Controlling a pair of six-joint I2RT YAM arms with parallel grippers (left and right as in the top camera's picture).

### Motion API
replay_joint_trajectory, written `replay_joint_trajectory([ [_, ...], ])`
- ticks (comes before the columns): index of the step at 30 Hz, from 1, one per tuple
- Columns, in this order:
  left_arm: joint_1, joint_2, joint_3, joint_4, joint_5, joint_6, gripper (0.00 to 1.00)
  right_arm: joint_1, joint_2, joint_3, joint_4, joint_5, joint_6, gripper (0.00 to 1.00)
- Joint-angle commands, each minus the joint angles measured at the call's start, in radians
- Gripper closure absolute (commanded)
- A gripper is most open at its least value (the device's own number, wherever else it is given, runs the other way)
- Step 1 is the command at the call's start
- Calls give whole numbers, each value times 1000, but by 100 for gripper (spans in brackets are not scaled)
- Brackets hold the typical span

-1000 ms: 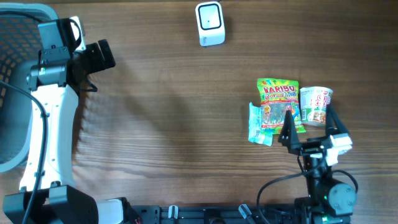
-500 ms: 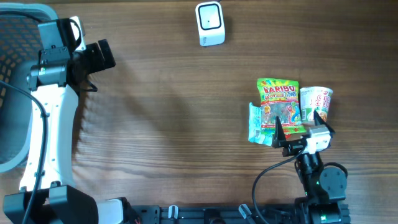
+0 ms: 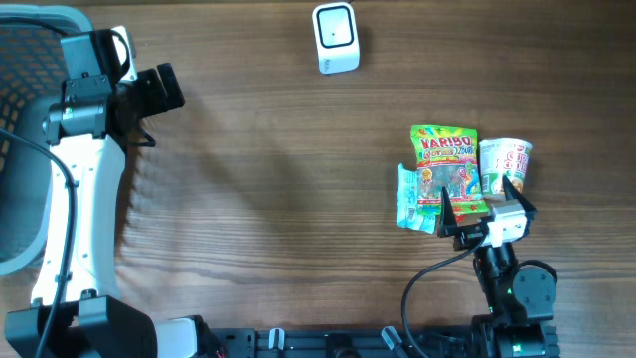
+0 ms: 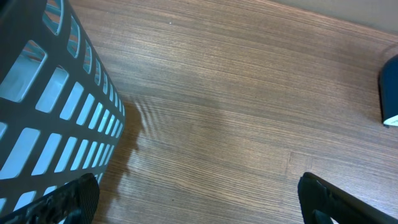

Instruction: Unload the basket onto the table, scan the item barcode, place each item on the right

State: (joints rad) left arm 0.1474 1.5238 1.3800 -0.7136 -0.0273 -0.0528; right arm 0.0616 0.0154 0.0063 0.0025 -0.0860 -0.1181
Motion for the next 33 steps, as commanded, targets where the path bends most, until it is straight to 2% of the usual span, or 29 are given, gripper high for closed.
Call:
replay_joint_trajectory([
  [1,8,-9,8,2,8,16,0,-4,-12,-1,3,-16,-12,1],
  [13,5,-13,8,-1,8,16,0,-4,-11,-1,3,-16,-12,0],
  [17,6,-82,8,-1,8,16,0,-4,-11,-1,3,-16,-12,0],
  [21,6,-243,8,-1,8,16,0,-4,-11,-1,3,-16,-12,0],
  [28,6,-630,8,-2,8,16,0,-4,-11,-1,3,-16,-13,0],
  [33,5,-773,6,-13,8,16,0,-4,-11,-1,3,-16,-12,0],
])
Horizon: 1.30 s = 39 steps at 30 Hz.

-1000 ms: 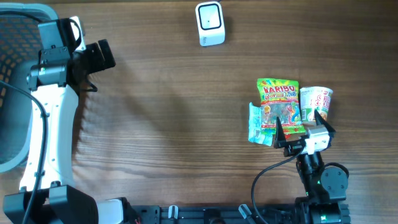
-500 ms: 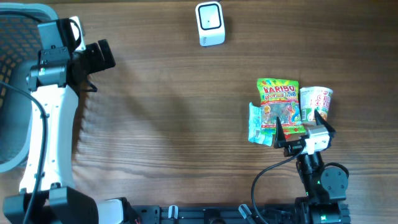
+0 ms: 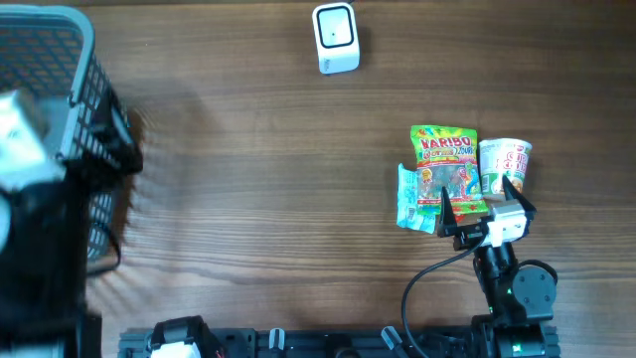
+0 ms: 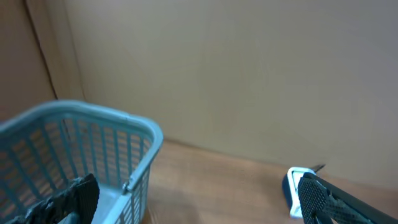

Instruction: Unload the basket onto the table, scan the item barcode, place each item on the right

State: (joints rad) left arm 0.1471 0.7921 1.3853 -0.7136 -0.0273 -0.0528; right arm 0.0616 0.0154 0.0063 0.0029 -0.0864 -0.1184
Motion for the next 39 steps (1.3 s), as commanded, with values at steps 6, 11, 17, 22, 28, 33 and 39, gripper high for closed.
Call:
replay_joint_trajectory([
  [6,6,-247,-104,-69,4,16,0,-4,-11,-1,3,-15,-12,0],
  [11,6,-447,-311,-129,5,15,0,-4,-11,-1,3,-15,-12,0],
  [17,6,-649,-600,82,137,15,0,-4,-11,-1,3,-16,-12,0],
  [22,-2,-770,-842,545,221,-95,0,-4,-11,-1,3,-16,-12,0],
  [28,-41,-789,-1070,831,217,-253,0,-4,-11,-1,3,-15,-12,0],
  [33,-40,-789,-1222,838,217,-304,0,-4,-11,-1,3,-16,-12,0],
  [39,-40,-789,-1336,859,217,-304,0,-4,-11,-1,3,-15,-12,0],
])
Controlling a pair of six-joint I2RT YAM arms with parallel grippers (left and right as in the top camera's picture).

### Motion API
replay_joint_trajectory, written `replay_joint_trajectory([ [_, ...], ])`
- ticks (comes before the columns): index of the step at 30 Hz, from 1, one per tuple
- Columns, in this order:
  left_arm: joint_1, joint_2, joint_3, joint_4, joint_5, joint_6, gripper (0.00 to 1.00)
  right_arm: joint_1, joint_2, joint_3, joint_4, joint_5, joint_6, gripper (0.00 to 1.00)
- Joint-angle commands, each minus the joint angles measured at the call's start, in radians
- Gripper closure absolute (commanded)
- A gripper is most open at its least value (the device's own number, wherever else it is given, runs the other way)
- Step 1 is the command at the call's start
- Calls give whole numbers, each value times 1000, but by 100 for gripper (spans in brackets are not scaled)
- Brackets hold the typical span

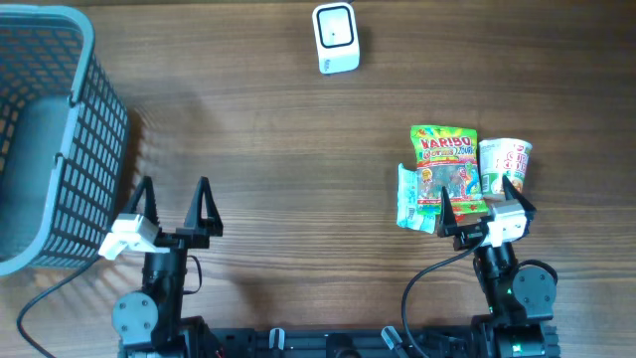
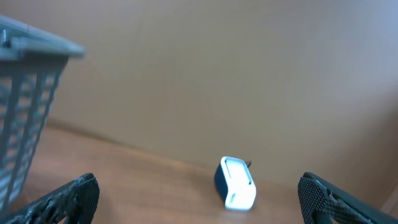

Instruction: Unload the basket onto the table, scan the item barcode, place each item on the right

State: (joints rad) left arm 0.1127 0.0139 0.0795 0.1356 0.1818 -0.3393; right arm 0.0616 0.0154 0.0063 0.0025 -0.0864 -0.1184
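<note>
A white and blue barcode scanner (image 1: pixel 335 38) stands at the far middle of the table; the left wrist view shows the scanner (image 2: pixel 236 182) ahead. A green Haribo bag (image 1: pixel 448 169), a teal packet (image 1: pixel 408 200) under it and a cup of noodles (image 1: pixel 504 161) lie at the right. My left gripper (image 1: pixel 175 195) stands open near the front left edge, nothing between its fingers (image 2: pixel 68 199). My right gripper (image 1: pixel 481 198) stands open at the near edge of the Haribo bag, one finger over the bag, the other by the cup.
A blue-grey plastic basket (image 1: pixel 99 139) fills the far left corner; its rim (image 2: pixel 37 43) shows at the left of the left wrist view. A beige wall rises behind the table. Bare wood lies between the basket and the items.
My left arm has come down from beside the basket to the front left edge, its open gripper now pointing toward the scanner. The right arm and the items have not moved.
My left arm first reached along the basket's side with its open gripper near the far left. Then it showed blurred at the left edge, its camera facing basket and wall. Now it rests low at the front left. The right gripper stayed open by the Haribo bag throughout.
</note>
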Motion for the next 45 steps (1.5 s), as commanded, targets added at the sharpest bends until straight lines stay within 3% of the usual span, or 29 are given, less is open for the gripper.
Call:
replay_joint_trajectory([
  [1,-6,-10,-38,6,8,-17,0,-4,-11,-1,3,-16,-12,0],
  [4,-6,-10,-74,-8,8,-17,0,-4,-11,-1,3,-15,-12,0],
  [9,-6,-10,-74,-202,-19,-7,0,-4,-11,-1,3,-15,-12,0],
  [45,-6,-8,-74,-199,-22,20,0,-4,-11,-1,3,-16,-12,0],
])
